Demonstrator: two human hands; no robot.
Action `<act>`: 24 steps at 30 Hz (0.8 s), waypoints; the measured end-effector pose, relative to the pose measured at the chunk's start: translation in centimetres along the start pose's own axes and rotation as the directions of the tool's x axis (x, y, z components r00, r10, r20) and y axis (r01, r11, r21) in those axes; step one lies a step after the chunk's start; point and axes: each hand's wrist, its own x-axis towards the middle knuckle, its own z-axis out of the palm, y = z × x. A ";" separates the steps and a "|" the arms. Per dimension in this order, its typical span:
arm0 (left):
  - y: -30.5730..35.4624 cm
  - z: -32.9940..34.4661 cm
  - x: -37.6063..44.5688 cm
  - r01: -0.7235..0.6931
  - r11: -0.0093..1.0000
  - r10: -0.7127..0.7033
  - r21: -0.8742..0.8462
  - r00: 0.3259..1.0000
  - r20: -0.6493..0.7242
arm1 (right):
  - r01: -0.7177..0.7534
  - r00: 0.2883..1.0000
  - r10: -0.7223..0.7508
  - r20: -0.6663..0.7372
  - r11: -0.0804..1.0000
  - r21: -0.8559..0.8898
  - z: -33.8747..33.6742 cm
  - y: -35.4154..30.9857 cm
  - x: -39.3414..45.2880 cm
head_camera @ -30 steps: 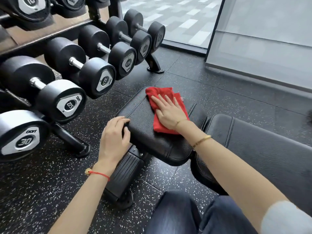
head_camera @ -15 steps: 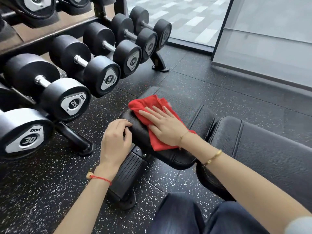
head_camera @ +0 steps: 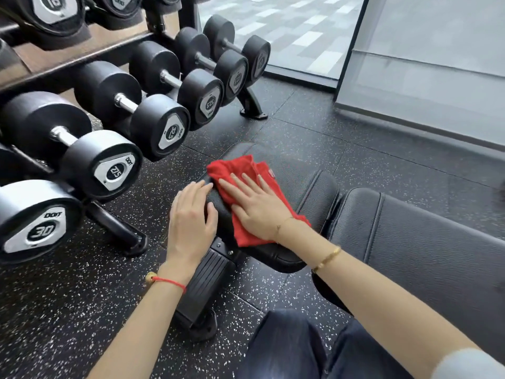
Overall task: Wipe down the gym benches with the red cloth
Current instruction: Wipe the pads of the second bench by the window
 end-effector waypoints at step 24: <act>4.4 5.6 3.7 -0.059 0.998 0.058 0.006 0.996 0.068 | -0.278 0.959 0.277 -0.052 0.961 -0.004 -1.2 7.1 -7.7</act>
